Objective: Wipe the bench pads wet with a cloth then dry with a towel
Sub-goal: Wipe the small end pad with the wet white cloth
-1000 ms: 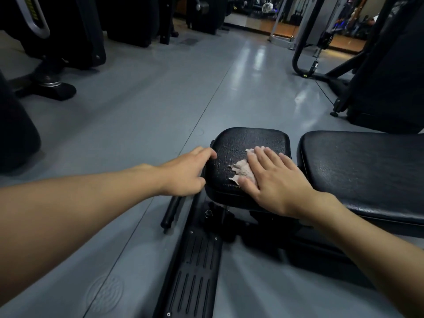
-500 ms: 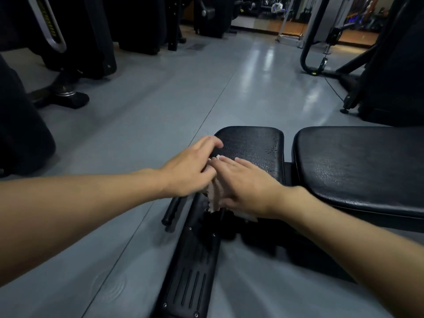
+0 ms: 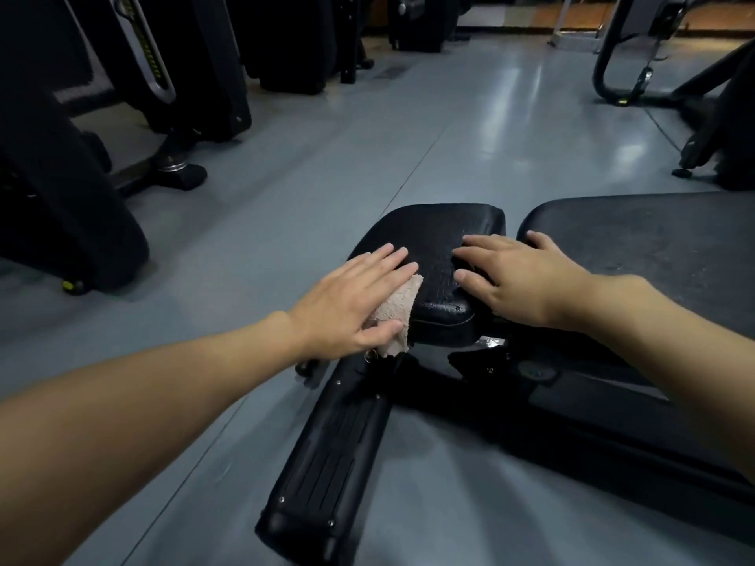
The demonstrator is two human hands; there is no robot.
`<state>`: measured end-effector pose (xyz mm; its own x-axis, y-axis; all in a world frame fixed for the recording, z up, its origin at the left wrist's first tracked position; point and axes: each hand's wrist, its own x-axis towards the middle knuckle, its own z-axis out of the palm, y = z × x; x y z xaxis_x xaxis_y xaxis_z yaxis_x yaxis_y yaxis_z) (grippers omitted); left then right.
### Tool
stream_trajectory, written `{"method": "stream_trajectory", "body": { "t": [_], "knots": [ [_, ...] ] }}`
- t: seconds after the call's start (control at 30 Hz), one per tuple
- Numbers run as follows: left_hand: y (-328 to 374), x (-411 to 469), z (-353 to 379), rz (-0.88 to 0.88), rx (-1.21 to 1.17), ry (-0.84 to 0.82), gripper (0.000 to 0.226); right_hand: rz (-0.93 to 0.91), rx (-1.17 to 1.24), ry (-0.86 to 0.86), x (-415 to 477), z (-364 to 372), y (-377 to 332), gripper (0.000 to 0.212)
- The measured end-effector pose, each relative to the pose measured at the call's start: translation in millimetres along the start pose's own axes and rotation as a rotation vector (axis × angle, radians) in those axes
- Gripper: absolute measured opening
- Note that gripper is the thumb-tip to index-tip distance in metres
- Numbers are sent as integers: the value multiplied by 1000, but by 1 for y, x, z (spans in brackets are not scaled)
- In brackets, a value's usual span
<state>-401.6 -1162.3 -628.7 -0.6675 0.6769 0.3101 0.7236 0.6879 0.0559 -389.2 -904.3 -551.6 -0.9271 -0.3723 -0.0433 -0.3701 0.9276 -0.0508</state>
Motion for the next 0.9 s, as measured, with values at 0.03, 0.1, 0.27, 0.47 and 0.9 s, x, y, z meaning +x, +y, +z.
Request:
{"method": "stream_trajectory", "body": {
  "t": [0.03, 0.1, 0.27, 0.47, 0.9],
  "knots": [
    [0, 0, -1, -1, 19, -11, 74, -11, -2, 1, -2, -1, 0, 52],
    [3, 3, -1, 9, 66, -19, 76, -24, 6, -3, -8, -3, 3, 50],
    [56, 40, 11, 97, 138, 128, 70, 17, -10, 89, -13, -1, 14, 43],
    [24, 21, 9, 148, 165, 112, 76, 25, -47, 30, -23, 1, 18, 51],
    [76, 55, 5, -27, 156, -4, 90, 171, 442, 426, -29, -6, 13, 43]
  ]
}}
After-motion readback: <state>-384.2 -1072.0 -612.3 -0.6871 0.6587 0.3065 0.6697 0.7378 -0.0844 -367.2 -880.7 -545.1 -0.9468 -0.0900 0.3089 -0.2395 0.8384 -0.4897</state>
